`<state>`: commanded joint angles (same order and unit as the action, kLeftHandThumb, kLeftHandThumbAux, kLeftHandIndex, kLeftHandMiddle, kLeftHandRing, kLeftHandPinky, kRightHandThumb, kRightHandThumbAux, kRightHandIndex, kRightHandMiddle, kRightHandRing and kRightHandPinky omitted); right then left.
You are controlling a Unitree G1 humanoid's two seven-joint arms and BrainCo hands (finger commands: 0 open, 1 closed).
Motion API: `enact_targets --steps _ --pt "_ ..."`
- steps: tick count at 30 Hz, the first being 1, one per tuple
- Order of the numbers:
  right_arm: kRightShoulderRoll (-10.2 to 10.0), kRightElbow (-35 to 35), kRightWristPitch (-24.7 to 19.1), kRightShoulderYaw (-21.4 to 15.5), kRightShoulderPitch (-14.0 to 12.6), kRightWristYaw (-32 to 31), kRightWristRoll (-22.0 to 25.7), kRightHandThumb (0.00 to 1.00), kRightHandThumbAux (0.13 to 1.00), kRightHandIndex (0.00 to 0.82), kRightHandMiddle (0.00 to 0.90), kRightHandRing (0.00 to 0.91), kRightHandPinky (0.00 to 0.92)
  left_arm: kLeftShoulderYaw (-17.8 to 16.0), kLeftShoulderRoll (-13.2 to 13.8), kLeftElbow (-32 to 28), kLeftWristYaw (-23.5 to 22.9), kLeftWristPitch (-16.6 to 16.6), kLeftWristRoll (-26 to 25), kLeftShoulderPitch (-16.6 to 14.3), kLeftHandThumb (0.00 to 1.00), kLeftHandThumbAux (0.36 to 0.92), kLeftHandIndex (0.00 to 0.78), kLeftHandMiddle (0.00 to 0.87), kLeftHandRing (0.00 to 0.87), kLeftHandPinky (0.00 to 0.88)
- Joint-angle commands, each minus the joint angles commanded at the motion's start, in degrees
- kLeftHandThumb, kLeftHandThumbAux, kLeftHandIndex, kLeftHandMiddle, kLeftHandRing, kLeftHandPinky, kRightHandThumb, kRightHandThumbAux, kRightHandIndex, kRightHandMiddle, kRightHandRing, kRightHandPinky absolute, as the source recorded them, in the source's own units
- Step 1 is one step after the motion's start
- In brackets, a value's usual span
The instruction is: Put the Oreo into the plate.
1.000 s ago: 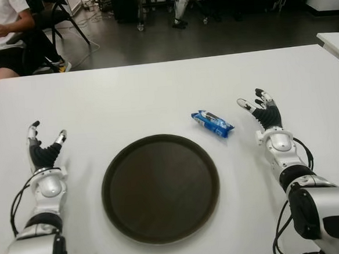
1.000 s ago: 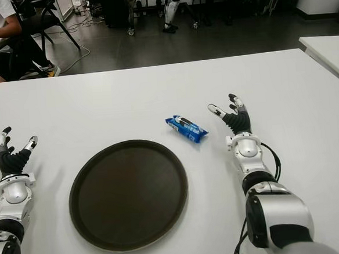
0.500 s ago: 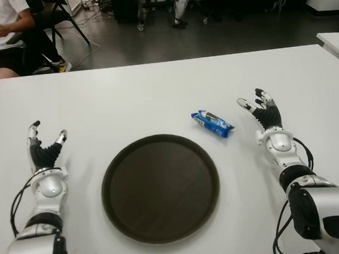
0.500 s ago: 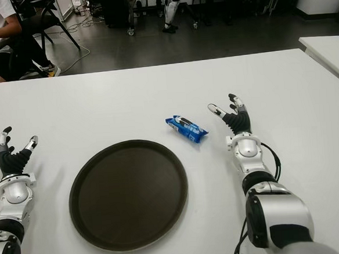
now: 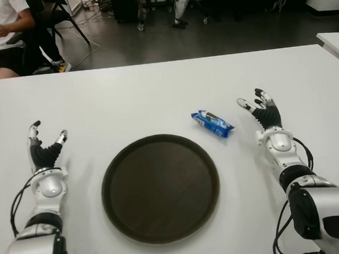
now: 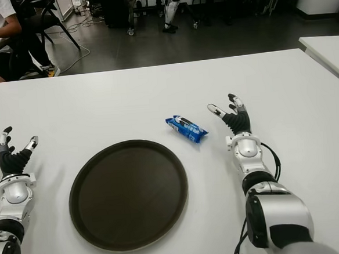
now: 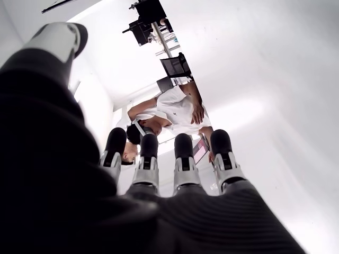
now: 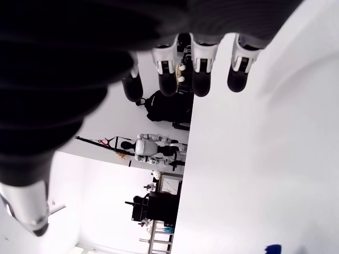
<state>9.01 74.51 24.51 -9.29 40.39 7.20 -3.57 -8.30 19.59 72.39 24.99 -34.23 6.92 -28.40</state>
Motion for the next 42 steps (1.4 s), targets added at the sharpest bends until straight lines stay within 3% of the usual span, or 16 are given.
enact_targets --steps 15,28,42 --pt "-0.6 -0.3 0.5 -1.4 0.0 -2.0 1.6 0.002 0.623 0.108 0.104 0.073 0.049 0.0 0.0 -0.1 -0.3 0.1 0.2 -0.1 0.000 0.695 0.011 0.008 0.000 0.000" --pt "-0.7 -0.5 1.4 -0.9 0.2 -2.2 1.1 0.000 0.574 0.101 0.088 0.052 0.015 -0.7 -0.1 0.0 -0.5 0.2 -0.3 -0.2 0.000 0.689 0.013 0.006 0.000 0.000" --pt "-0.6 -0.3 1.3 -0.6 0.2 -1.6 0.7 0.025 0.593 0.105 0.096 0.064 0.042 -0.6 -0.1 -0.1 -0.5 0.2 -0.2 -0.1 0.000 0.700 0.014 0.008 0.000 0.000"
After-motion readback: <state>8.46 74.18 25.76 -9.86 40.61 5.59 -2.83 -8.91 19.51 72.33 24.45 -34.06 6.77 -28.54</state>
